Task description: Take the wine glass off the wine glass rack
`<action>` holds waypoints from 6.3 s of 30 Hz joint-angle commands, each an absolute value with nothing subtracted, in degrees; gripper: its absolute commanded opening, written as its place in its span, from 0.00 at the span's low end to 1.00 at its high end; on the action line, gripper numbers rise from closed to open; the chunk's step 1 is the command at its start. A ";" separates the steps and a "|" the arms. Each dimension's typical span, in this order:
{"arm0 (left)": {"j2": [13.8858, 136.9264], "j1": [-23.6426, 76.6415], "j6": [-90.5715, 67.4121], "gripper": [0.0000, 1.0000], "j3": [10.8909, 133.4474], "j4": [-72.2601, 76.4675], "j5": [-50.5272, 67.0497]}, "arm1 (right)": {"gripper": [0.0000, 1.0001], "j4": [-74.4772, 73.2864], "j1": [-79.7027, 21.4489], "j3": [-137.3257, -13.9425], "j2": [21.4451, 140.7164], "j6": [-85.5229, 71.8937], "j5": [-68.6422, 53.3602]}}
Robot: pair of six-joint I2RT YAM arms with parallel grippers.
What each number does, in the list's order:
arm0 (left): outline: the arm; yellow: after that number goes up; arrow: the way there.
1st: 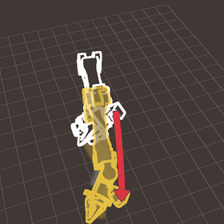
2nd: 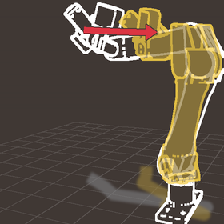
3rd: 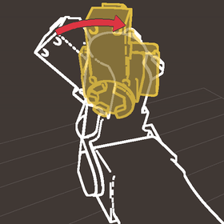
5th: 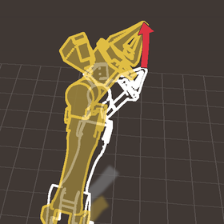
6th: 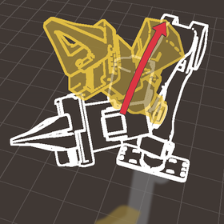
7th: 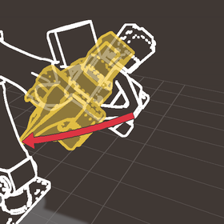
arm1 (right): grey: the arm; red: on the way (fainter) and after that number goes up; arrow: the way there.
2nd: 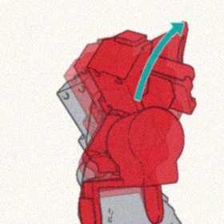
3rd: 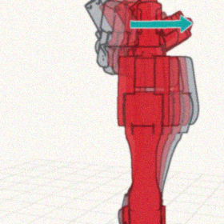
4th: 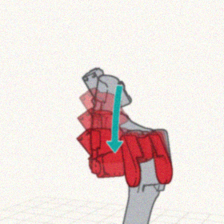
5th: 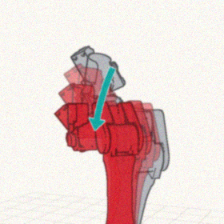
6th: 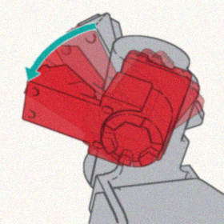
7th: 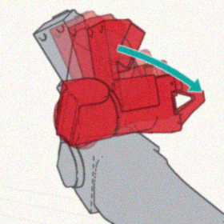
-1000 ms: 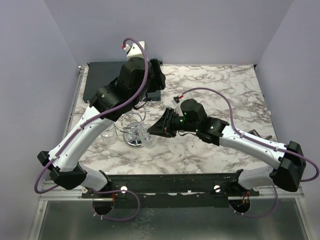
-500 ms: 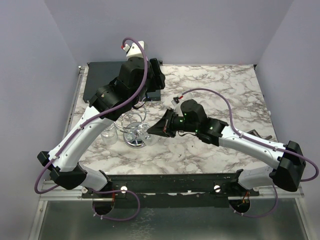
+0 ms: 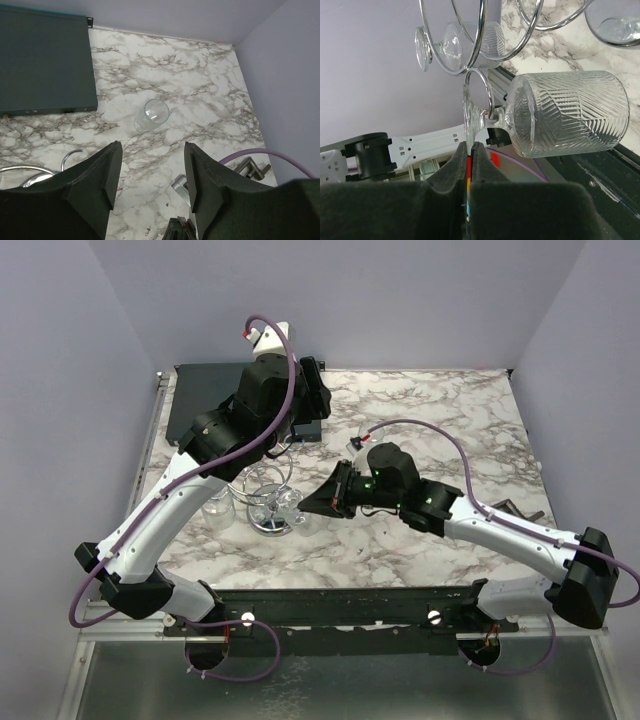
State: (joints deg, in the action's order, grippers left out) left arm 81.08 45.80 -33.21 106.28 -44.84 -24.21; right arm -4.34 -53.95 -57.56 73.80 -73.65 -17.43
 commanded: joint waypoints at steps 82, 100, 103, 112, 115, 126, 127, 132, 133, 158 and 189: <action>93.51 30.59 -79.52 0.68 92.91 17.68 18.97 | 0.00 25.32 1.14 -89.29 79.70 -98.09 -51.11; 98.40 32.20 -89.74 0.71 91.09 35.85 21.66 | 0.00 31.58 1.05 -91.62 82.26 -104.85 -49.39; 98.99 32.73 -89.83 0.71 91.48 35.99 21.53 | 0.01 32.79 1.05 -91.41 82.20 -106.00 -49.22; 101.59 34.84 -90.36 0.71 93.94 38.10 21.97 | 0.01 32.99 1.05 -91.81 82.20 -106.73 -49.15; 102.36 35.54 -91.00 0.71 94.77 39.20 21.89 | 0.01 34.09 1.05 -91.10 82.24 -107.79 -49.04; 104.04 37.47 -91.97 0.68 98.15 42.76 21.84 | 0.01 36.06 1.05 -88.22 81.92 -109.62 -48.78; 104.05 37.67 -91.87 0.68 98.53 43.03 21.89 | 0.01 36.32 1.05 -87.71 81.79 -109.75 -48.69; 103.40 38.05 -91.53 0.64 98.82 43.81 21.65 | 0.01 35.81 1.05 -85.95 81.26 -109.36 -48.35; 103.09 38.05 -91.42 0.62 98.52 44.05 21.56 | 0.01 35.54 1.05 -85.60 81.12 -109.07 -48.18; 96.41 38.89 -84.27 0.16 93.14 42.12 19.51 | 0.01 21.55 1.05 -67.31 72.31 -93.73 -46.76; 93.69 45.78 -47.67 0.00 113.64 -21.73 3.51 | 0.83 -35.41 1.36 -74.86 64.28 -50.22 -11.19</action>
State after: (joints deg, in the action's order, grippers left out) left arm 95.59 43.20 -57.56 108.73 -8.51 10.04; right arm -25.23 1.17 -75.90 63.99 -58.57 -22.87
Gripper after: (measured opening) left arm 0.106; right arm 0.758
